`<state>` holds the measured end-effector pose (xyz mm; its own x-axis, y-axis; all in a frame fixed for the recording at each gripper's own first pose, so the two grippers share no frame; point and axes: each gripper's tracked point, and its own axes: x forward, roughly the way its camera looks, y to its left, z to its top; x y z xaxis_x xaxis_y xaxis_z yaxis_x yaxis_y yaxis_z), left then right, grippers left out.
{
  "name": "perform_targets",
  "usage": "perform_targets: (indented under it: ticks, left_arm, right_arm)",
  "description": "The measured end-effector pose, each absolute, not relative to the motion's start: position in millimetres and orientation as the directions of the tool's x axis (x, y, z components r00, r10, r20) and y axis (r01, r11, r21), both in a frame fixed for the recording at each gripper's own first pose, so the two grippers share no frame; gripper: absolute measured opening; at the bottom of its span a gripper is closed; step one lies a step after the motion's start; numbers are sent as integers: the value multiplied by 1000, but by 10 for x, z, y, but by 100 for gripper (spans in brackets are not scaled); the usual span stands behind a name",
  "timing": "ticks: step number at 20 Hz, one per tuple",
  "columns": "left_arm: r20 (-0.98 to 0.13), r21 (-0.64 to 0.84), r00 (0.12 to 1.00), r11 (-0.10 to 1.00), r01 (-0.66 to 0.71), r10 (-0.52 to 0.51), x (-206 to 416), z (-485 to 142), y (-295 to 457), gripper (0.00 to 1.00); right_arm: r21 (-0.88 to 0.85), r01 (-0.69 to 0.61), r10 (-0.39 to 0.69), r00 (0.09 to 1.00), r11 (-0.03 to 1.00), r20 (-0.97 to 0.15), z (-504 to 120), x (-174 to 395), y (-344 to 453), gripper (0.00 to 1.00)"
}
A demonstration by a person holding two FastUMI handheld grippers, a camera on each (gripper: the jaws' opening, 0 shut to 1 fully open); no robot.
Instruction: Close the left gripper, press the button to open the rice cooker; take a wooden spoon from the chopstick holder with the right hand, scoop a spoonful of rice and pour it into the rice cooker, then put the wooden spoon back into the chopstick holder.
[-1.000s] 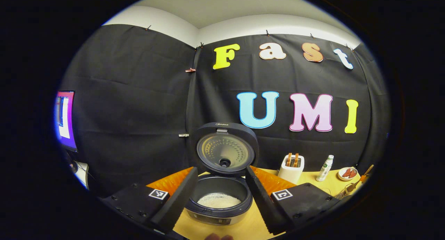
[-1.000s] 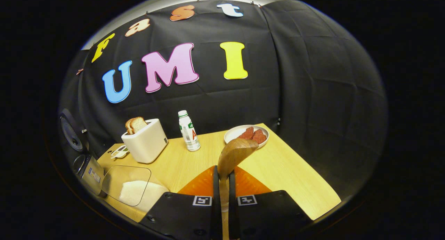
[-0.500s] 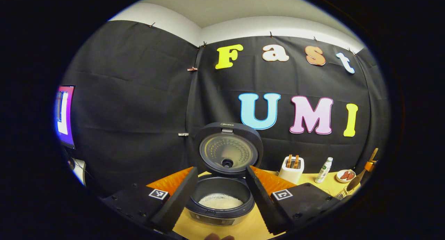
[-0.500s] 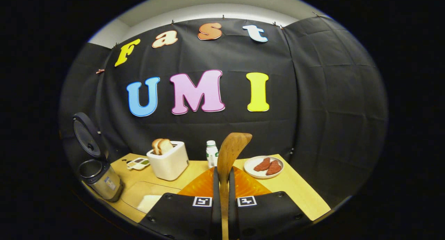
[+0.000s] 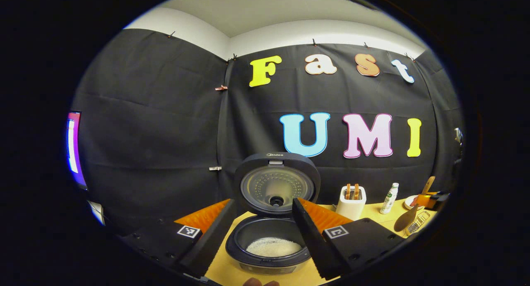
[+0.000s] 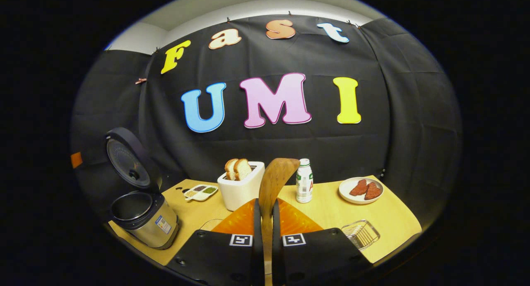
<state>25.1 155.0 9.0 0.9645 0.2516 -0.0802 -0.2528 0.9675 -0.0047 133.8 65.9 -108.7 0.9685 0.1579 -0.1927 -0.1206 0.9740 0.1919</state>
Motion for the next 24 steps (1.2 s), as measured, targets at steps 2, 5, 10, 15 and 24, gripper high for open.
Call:
perform_targets:
  ticks: [2,5,10,15,24]
  left_arm:
    - [-99,-14,965,970,-244,242,287,23,1607,93]
    - [-110,-19,966,971,-239,235,339,-14,1691,93]
    - [-110,-8,970,976,-220,218,330,-70,1840,93]
    - [-127,-31,969,975,-218,213,369,-156,1922,93]
    - [-129,-13,969,976,-215,212,299,-176,1961,93]
  right_arm:
    - [162,-116,154,958,980,-242,-1340,1377,777,12]
    - [127,-88,124,943,988,-309,-1697,1349,832,12]
    - [120,-58,100,917,991,-386,-2000,1217,965,12]
    - [250,-2,117,888,968,-444,-2057,1041,1177,12]
    - [474,96,163,864,875,-477,-2056,1063,1475,12]
